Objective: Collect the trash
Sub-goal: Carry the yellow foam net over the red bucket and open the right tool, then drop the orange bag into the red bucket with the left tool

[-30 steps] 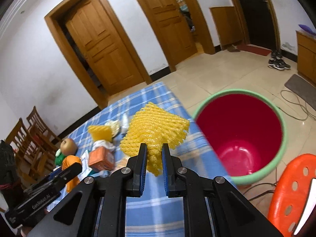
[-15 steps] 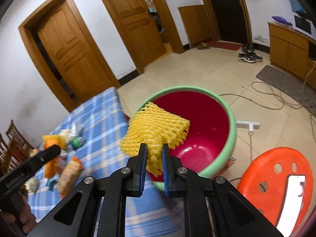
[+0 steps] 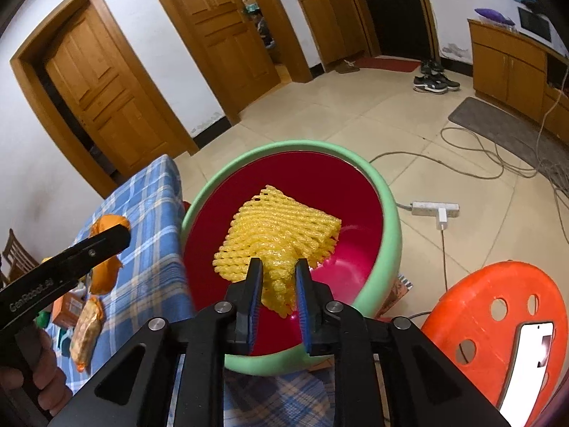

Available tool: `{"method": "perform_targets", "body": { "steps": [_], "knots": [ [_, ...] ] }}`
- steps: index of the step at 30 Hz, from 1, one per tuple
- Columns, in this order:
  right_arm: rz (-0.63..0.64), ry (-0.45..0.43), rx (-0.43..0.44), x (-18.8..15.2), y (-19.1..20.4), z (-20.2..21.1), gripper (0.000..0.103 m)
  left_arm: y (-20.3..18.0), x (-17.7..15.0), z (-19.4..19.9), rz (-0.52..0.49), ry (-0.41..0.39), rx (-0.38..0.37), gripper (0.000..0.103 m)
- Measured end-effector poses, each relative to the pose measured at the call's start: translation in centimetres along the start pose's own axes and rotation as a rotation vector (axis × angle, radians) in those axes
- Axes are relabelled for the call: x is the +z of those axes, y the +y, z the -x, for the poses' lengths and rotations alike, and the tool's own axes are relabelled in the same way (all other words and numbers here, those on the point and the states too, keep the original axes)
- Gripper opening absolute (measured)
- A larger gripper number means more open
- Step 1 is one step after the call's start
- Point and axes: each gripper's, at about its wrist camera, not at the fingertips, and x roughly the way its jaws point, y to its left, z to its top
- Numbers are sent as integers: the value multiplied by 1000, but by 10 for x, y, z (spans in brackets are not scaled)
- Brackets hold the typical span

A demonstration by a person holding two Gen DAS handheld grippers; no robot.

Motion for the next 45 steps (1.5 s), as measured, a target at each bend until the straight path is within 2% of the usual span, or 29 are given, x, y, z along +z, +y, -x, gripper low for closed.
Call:
{"method": "perform_targets", "body": {
  "steps": [6, 14, 26, 29, 32, 35, 45],
  "knots": [
    [-38, -3, -17, -2, -7, 1, 30, -13, 5, -19, -19, 19, -10, 51],
    [-46, -18, -1, -3, -8, 7, 31, -15, 9, -24, -3, 35, -1, 68],
    [-42, -53, 12, -3, 2, 27, 31, -6, 1, 2, 20, 6, 14, 69],
    [-33, -66, 25, -4, 9, 35, 33, 4, -5, 15, 42, -3, 27, 69],
    [-21, -78, 39, -6, 18, 43, 41, 14, -12, 29, 67, -12, 45, 69],
    [-7, -81, 52, -8, 25, 48, 44, 26, -19, 43, 91, -24, 68, 69],
    [50, -71, 98, -19, 63, 61, 51, 87, -46, 91, 201, -66, 161, 69]
  ]
}}
